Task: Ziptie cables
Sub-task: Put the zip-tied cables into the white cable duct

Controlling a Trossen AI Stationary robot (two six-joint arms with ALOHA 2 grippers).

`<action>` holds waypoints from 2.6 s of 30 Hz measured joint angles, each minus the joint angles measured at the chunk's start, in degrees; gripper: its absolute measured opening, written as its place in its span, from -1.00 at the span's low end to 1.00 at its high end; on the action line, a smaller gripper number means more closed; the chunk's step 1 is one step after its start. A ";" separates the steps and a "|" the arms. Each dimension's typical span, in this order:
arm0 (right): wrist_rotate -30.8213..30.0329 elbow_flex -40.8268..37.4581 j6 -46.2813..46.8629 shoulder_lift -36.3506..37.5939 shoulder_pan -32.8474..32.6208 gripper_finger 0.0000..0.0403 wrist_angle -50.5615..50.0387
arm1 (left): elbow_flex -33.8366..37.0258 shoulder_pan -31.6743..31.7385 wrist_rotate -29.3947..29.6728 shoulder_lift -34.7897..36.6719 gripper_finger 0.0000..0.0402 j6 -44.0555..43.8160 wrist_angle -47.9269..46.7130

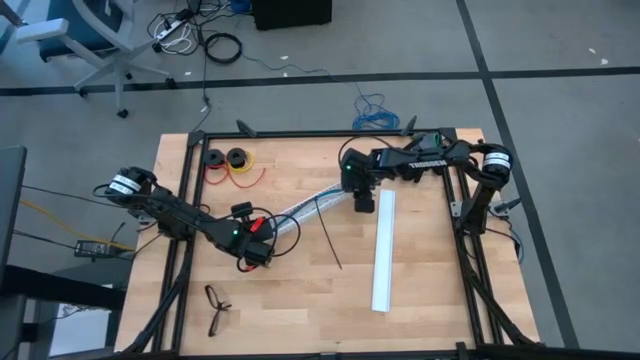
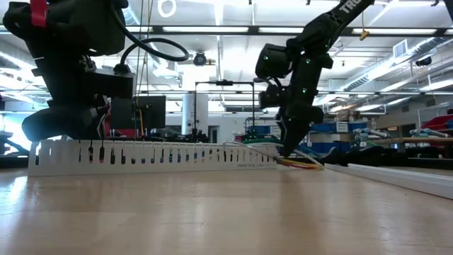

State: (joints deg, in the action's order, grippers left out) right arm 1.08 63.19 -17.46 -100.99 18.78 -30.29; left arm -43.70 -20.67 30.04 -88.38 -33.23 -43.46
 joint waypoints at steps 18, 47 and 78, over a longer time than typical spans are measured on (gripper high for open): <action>-1.82 11.47 2.62 0.06 -0.35 -0.70 -9.43 | 0.00 0.00 -0.17 0.00 -0.90 -0.02 0.44; 3.77 13.23 -1.45 -4.84 -3.79 -0.99 0.80 | -3.51 0.02 0.35 -0.11 -0.90 3.04 -1.00; 6.53 13.35 -9.17 -7.84 -5.67 -0.80 -6.16 | -3.54 5.77 -2.67 -0.02 -0.90 20.92 7.96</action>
State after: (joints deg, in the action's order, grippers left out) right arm 7.62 76.54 -26.63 -108.83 13.10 -36.45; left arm -47.24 -14.89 27.38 -88.40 -12.32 -35.50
